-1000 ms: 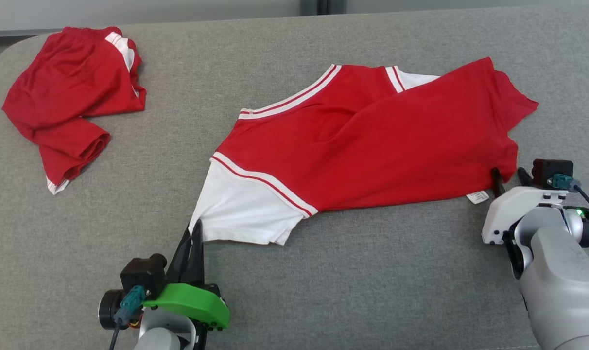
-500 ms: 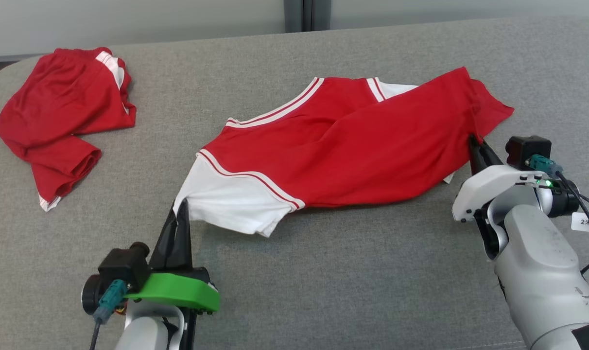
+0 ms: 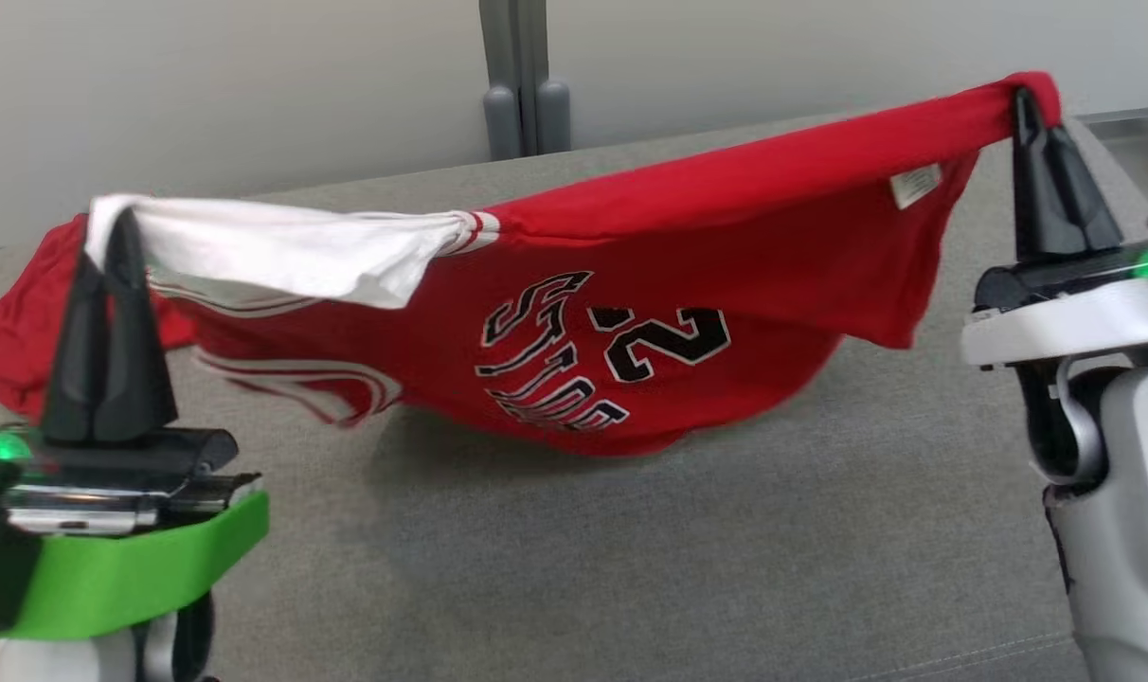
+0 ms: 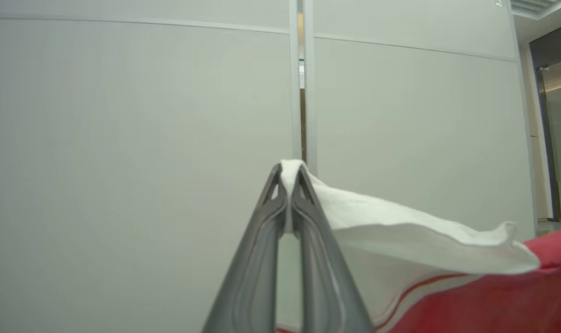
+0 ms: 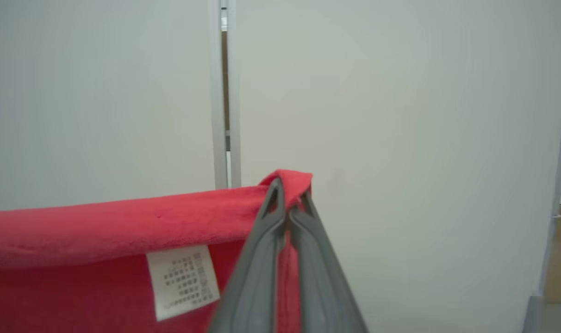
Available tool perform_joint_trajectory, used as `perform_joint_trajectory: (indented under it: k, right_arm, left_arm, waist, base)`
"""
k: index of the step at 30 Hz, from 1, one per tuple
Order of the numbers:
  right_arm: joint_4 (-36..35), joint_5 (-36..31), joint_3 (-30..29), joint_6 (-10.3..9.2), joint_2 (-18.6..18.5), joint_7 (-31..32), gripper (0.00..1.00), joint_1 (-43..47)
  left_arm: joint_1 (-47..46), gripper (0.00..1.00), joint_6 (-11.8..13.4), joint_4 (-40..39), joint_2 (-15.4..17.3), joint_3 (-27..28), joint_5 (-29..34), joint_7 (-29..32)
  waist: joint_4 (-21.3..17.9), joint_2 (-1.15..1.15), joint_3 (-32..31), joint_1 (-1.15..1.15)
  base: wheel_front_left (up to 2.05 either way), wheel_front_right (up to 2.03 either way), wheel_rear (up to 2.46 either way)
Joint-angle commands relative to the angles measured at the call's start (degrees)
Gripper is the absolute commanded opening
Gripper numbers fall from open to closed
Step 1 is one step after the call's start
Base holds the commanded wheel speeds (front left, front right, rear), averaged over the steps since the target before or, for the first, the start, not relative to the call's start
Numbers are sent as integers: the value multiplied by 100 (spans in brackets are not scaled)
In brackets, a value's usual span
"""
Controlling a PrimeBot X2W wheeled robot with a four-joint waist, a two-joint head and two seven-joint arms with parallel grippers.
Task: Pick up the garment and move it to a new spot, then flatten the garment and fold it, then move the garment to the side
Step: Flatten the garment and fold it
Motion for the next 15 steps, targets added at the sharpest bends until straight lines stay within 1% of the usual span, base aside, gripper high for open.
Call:
perform_joint_trajectory:
  k: [1, 4, 8, 10, 12, 15]
  right_arm:
    - [-498, -66, -127, -5, -13, 135, 0, 196]
    - [-1760, -168, -392, -4, 51, 506, 0, 482]
    - [-3073, -305, -598, -4, 89, 940, 0, 699]
    - [-3517, -353, -655, -4, 62, 1133, 0, 753]
    - [-3812, -365, -677, -4, 41, 1303, 0, 773]
    - [-4017, -310, -620, -4, 104, 1546, 0, 839]
  left_arm:
    - [-84, 0, 28, -326, 144, 97, 75, 117]
    - [-314, 0, -7, -1126, 421, 238, 168, 453]
    - [-762, 0, -115, -1961, 774, 324, 310, 971]
    - [-1017, 0, -170, -2224, 895, 304, 313, 1235]
    - [-1272, 0, -214, -2360, 992, 288, 295, 1474]
    - [-1582, 0, -251, -2367, 1076, 278, 253, 1720]
  waist:
    - [-269, 0, -265, 0]
    - [-362, 0, -340, 0]
    - [-459, 0, -353, 0]
    - [-493, 0, -336, 0]
    - [-524, 0, -304, 0]
    - [-558, 0, -168, 0]
  base:
    - [0, 0, 0]
    - [0, 0, 0]
    - [0, 0, 0]
    - [0, 0, 0]
    - [0, 0, 0]
    - [0, 0, 0]
